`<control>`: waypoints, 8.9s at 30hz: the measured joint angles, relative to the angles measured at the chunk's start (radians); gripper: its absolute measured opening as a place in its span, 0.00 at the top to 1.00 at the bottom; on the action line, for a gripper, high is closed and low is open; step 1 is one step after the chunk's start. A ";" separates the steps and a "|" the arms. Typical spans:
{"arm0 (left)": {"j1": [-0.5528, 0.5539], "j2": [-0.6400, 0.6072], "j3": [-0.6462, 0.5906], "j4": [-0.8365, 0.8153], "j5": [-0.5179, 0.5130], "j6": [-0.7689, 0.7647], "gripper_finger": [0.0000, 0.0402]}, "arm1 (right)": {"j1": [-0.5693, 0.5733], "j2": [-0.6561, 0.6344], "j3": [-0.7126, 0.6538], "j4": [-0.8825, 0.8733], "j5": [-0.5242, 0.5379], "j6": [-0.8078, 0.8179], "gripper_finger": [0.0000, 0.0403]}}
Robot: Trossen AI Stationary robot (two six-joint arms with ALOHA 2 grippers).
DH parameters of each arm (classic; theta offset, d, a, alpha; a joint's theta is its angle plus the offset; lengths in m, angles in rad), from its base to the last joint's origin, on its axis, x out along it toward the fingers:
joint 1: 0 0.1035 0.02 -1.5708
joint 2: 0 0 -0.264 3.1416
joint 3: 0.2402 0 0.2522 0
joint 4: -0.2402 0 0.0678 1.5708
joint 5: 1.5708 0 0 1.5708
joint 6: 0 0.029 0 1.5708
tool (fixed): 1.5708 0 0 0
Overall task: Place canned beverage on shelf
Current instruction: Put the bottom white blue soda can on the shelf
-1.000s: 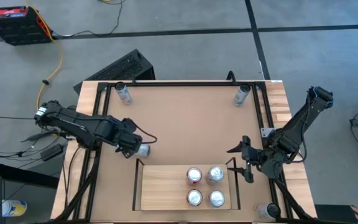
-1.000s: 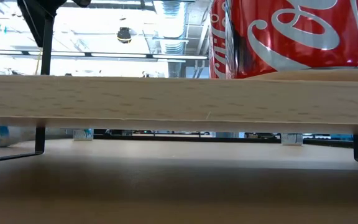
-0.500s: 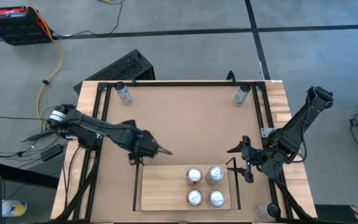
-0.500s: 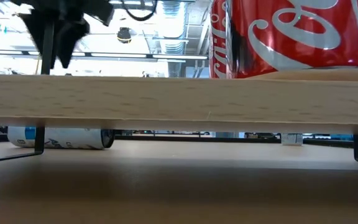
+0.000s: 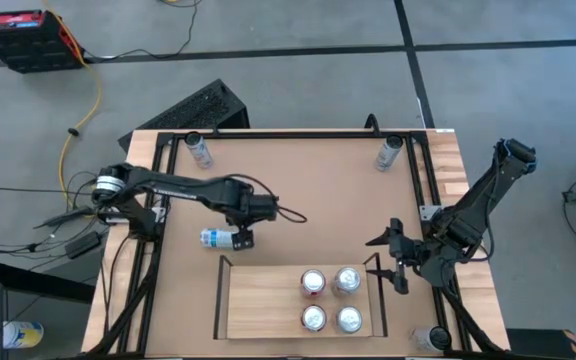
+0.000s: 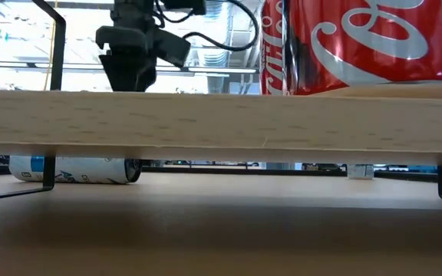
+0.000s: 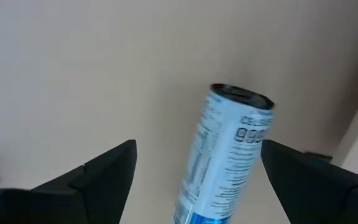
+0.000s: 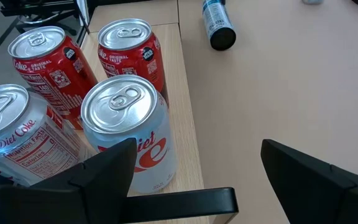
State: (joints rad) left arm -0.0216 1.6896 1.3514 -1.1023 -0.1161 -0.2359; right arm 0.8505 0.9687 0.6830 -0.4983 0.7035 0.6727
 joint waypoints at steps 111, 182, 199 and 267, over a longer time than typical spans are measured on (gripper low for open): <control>0.079 -0.233 -0.619 1.524 -0.259 0.142 0.36 | -0.011 0.000 0.000 -0.018 0.001 0.000 0.08; 0.228 0.151 0.624 -0.070 -0.118 -0.284 0.16 | -0.033 0.000 0.000 -0.014 -0.006 -0.046 0.08; 0.220 0.333 0.754 -0.257 -0.073 -0.432 0.16 | 0.012 0.000 0.000 -0.019 0.006 -0.045 0.08; 0.168 0.383 0.860 -0.243 0.008 -0.396 0.16 | 0.006 0.000 0.000 -0.018 0.002 -0.044 0.08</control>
State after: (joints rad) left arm 0.1460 2.0727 2.2112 -1.3449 -0.1080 -0.6323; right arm 0.8563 0.9684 0.6830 -0.5159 0.7053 0.6289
